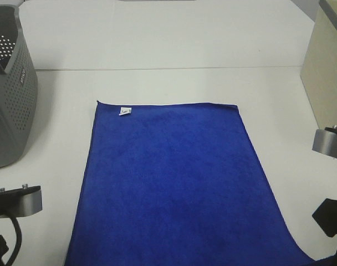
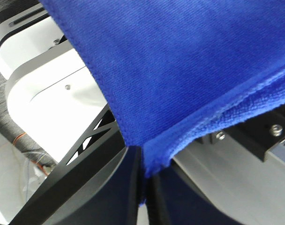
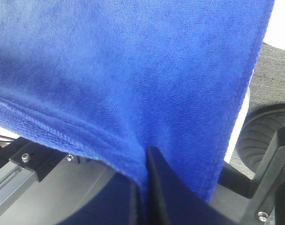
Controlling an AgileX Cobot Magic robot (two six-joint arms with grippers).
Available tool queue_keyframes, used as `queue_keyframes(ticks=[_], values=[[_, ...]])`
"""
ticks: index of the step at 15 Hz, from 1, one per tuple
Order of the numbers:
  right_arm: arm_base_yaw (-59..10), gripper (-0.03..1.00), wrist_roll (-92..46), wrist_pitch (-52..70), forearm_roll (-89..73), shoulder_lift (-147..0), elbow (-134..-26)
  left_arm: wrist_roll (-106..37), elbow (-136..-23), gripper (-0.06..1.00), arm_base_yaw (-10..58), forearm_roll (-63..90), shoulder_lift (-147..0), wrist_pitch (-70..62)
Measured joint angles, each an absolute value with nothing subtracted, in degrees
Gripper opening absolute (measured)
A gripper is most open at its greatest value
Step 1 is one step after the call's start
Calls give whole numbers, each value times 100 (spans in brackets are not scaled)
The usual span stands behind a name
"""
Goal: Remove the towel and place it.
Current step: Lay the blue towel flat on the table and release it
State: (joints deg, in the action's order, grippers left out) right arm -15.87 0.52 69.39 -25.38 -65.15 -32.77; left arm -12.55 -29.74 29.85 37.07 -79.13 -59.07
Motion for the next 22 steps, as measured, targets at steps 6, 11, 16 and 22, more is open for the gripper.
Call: queue_keyframes(ticks=[6,11,16,22], values=[[-1576,20,63,6939,-2469,-6515,-3277,-1249,-3163,17,2985,3455,-7918,-6010],[-1576,54,430,6939,-2372,-6515,-3277,-1249,-3346,46,2985,3552,-7924,-6113],[-1576,63,539,6944,-2303,-6515,-3380,-1226,-3352,55,2985,3587,-7924,-6113],[-1570,64,699,6944,-1748,-6515,-4377,-940,-4526,56,2985,2893,-7935,-6096]])
